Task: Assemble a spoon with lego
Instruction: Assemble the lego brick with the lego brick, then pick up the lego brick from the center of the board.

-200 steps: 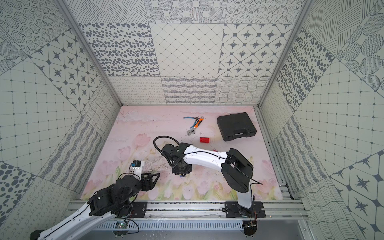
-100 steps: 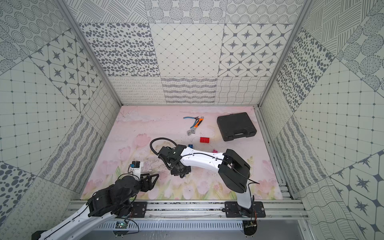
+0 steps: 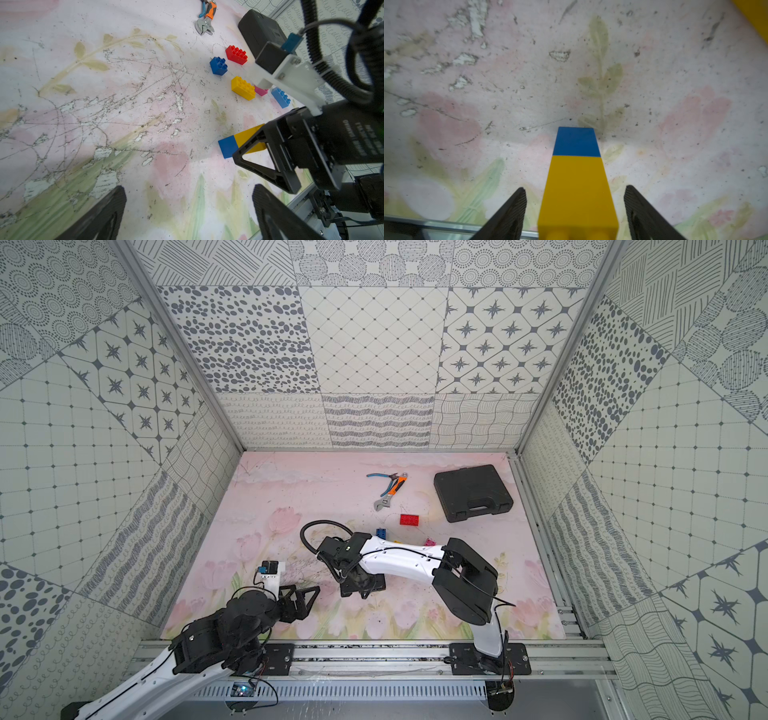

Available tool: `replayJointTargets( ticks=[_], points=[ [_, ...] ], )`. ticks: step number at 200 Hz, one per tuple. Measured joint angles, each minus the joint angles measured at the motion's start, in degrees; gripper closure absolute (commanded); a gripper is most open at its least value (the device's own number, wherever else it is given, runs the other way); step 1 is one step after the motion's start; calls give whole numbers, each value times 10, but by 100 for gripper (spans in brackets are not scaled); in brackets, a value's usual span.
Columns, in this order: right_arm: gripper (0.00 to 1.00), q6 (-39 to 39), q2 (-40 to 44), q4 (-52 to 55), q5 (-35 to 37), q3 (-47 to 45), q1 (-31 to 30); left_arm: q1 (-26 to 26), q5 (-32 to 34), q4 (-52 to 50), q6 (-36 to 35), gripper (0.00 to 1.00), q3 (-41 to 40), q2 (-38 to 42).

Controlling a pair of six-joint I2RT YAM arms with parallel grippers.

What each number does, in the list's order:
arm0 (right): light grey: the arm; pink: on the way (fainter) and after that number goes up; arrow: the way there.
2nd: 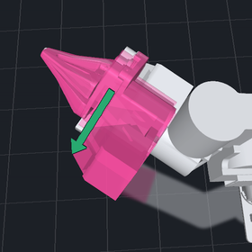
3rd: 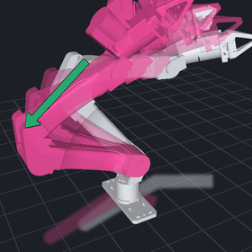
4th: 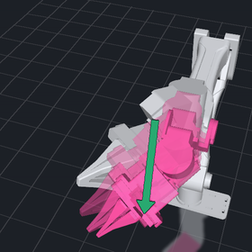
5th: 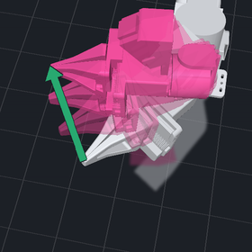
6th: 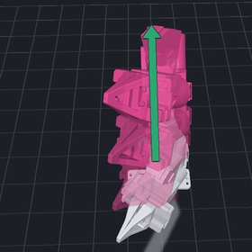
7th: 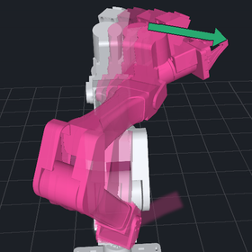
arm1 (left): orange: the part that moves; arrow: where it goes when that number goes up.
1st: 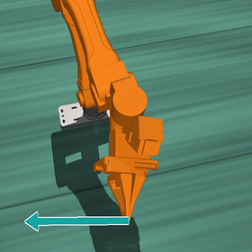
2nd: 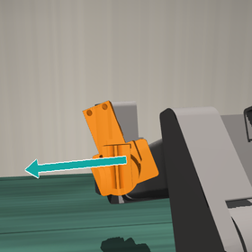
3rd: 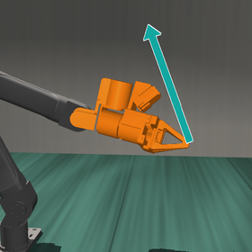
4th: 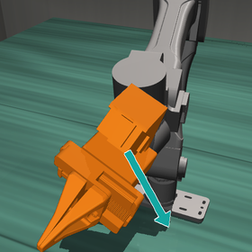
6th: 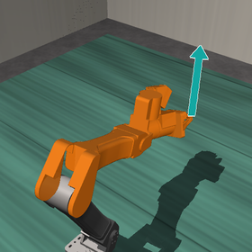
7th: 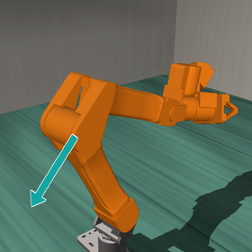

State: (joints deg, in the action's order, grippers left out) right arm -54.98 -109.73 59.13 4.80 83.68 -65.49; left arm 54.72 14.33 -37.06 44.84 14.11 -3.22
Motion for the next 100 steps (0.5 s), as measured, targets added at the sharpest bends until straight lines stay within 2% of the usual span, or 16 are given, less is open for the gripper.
replayJointTargets(
  ticks=[22, 44, 62, 78, 100],
  points=[
    [2, 5, 19, 4, 0, 12, 3, 0, 0, 0, -5, 2, 16, -11],
    [2, 15, 61, 6, -3, 17, 12, 0, 0, 3, -20, 2, 35, -39],
    [2, 35, 123, 10, -6, 8, 40, 0, 0, 16, -42, 2, 68, -101],
    [2, 66, 198, 22, -12, -10, 108, -3, -14, 35, -74, 2, 124, -203],
    [2, 123, 294, 15, -51, -57, 271, -24, -55, 47, -140, 3, 262, -402]
  ],
)
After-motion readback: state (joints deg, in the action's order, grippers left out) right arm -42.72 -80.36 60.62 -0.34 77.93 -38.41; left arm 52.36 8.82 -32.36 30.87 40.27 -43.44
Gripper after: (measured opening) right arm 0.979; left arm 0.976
